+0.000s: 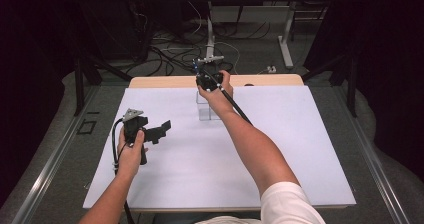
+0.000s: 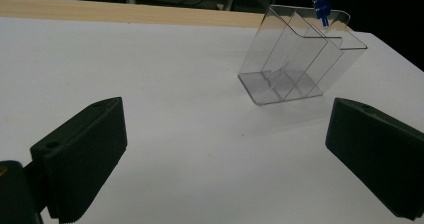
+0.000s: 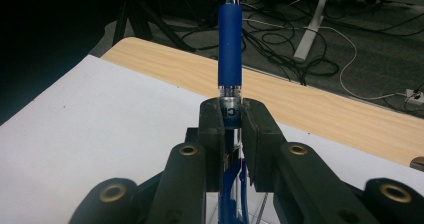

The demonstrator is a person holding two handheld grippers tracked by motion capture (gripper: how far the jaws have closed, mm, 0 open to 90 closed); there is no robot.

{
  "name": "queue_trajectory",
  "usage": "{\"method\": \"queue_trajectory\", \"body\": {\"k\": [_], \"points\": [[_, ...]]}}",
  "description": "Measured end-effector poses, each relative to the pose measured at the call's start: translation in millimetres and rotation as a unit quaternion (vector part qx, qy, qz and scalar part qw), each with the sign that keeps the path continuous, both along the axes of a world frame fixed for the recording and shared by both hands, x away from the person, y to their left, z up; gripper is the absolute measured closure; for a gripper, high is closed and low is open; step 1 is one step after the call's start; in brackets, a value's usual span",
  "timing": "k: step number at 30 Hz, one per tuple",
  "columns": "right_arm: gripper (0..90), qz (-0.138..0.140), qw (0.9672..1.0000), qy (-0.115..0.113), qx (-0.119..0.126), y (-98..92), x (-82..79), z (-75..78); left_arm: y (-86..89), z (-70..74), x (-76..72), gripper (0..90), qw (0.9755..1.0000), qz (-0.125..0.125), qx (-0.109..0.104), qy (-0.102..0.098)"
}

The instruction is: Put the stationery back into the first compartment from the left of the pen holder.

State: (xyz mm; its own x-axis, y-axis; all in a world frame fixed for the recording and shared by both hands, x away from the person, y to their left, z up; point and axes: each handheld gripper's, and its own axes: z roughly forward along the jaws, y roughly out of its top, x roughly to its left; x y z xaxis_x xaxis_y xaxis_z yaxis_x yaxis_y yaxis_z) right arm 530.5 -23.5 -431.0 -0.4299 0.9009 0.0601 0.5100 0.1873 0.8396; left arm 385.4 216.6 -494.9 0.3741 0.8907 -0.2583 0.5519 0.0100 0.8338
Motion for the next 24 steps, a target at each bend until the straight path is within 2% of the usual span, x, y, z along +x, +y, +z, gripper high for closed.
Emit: {"method": "queue_trajectory", "body": {"k": [24], "points": [[79.7, 0.000, 0.9999, 0.011, -0.004, 8.7, 2.0, -12.7, 2.0, 0.5, 0.1, 2.8, 1.0000, 0.002, -0.001, 0.001]]}}
